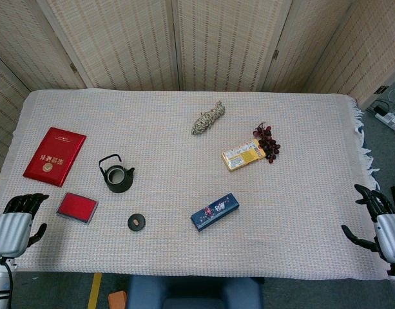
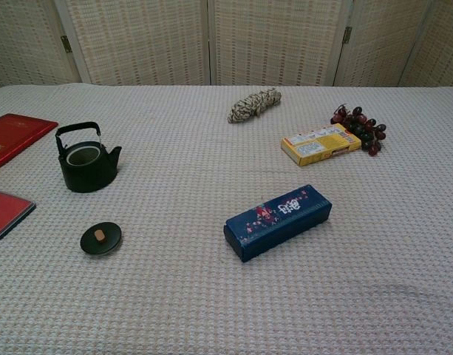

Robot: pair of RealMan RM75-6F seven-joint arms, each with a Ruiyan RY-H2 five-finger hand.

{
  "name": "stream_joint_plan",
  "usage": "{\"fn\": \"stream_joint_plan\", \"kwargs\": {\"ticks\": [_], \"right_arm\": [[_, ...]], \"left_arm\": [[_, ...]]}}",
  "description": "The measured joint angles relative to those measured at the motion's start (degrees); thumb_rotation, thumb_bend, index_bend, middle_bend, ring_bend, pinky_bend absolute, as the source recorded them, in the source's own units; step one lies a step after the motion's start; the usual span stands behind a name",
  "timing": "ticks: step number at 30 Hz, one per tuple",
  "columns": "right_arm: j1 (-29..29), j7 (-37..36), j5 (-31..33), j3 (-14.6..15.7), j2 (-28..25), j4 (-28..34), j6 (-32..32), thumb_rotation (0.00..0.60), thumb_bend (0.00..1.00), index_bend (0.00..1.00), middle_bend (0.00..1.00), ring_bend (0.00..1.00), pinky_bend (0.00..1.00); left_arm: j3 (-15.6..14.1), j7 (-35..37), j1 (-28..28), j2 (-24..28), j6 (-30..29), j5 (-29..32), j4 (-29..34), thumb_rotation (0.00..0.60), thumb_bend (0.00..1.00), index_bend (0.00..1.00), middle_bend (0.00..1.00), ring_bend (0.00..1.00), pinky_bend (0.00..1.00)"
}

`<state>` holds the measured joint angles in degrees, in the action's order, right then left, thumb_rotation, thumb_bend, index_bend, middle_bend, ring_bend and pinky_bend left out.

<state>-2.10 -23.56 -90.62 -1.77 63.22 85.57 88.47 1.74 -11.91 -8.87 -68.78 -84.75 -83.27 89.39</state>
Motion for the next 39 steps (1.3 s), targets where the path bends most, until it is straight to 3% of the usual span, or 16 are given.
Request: {"fn": "stream_joint_plan", "kwargs": {"ticks": [12,16,20,24,27,31,39], "right_arm": [[0.1,-0.8,-0.3,-0.1,-0.4,-0.2,0.8,0.6,0.3,0.06,0.14,0.3,0.1],[0.1,-0.8,-0.5,-0.2,-0.7,-0.2,1.0,0.6,0.3,0.07,0.15,0.3,0.1],[0.0,-0.9,-0.6,-0.3,-0.9,-0.1,1.1,0.6,0.3,0.07,0.16,0.31,0.1],[0.1,-0.9,-0.6,-0.2,-0.9,-0.3,1.2,0.6,0.3,0.07,0.16,0.31,0.1],[0.1,-1.0,-0.4,-0.1,-0.6,-0.5,1.0,0.6,0.3,0.07,0.16,0.31,0.1],[0.4,-1.0,-0.4,0.0,-0.5,-0.7,1.4,0.6,0.3,0.07,0.16,0.31,0.1],[0.7,-1.1,0.0,0.0,-0.1,-1.2,1.5,0.6,0.31,0.06,0.16,0.31,0.1]], "left_arm": [[0.2,2.1,-0.4,0.3,1.0,-1.3,0.3,0.6,0.27,0.2,0.19,0.2,0.18],[0.4,3.7,-1.7,0.5,2.4,-2.3,0.3,0.6,0.27,0.21,0.24,0.25,0.23],[0.9,5.1,-4.5,0.4,4.6,-4.6,-0.1,0.6,0.27,0.23,0.4,0.42,0.4],[1.1,6.4,-7.6,0.0,7.9,-6.7,-0.8,0.6,0.26,0.26,0.65,0.69,0.7],[1.1,7.2,-10.1,-0.4,11.6,-7.6,-1.2,0.6,0.25,0.26,0.77,0.8,0.79],[1.1,7.0,-13.6,-1.0,17.5,-7.8,-1.2,0.6,0.21,0.23,0.86,0.88,0.81],[0.0,2.9,-19.8,-4.3,28.3,-6.2,-1.3,0.6,0.2,0.18,0.92,0.92,0.82]]}}
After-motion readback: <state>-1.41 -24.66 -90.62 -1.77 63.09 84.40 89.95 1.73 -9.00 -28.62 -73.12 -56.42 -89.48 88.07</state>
